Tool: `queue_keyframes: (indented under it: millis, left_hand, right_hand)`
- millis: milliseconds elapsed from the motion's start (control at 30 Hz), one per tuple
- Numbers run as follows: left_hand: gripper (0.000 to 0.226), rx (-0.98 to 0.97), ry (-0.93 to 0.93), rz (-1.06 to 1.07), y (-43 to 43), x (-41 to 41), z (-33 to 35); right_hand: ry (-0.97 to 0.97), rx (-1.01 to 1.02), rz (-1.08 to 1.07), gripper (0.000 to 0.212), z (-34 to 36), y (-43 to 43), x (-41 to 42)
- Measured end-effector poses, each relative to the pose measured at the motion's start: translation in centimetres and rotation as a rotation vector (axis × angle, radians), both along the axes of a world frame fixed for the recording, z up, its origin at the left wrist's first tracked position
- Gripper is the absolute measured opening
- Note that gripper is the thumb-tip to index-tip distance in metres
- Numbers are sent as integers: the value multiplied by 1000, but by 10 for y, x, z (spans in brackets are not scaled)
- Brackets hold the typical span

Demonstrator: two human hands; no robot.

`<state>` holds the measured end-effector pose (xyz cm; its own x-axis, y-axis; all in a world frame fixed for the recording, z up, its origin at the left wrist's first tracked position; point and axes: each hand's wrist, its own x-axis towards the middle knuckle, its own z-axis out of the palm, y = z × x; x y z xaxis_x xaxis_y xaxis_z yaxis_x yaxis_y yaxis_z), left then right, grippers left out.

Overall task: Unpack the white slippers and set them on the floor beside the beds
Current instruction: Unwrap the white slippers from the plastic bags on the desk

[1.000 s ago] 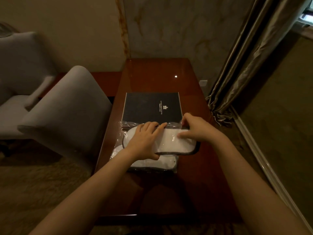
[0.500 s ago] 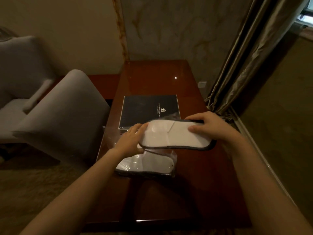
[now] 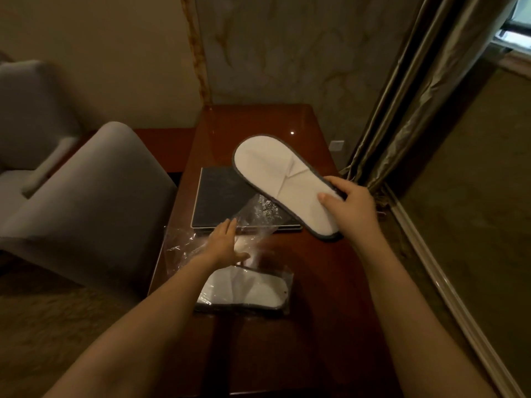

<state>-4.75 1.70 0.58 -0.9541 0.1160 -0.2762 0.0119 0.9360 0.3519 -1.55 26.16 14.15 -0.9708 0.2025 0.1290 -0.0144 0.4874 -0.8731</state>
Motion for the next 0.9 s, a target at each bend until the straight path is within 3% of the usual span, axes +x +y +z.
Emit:
queue_keyframes:
  millis: [367, 500, 667, 767, 900]
  left_hand:
    - [109, 0, 76, -9, 20, -44, -26]
    - [97, 9, 129, -67, 17, -44, -37]
    - [83, -11, 202, -254, 10, -18, -39]
    - [91, 1, 130, -387, 9, 7, -42]
    - [111, -156, -9, -542, 4, 31, -55]
  right_hand:
    - [-276, -101, -98, 41, -100, -40, -48]
    - [-350, -78, -128, 42, -127, -44, -62]
    - [-399, 21, -121, 43, -160, -45, -70]
    - [-450, 127, -130, 43, -174, -44, -70]
    - [-453, 322, -131, 40, -185, -45, -70]
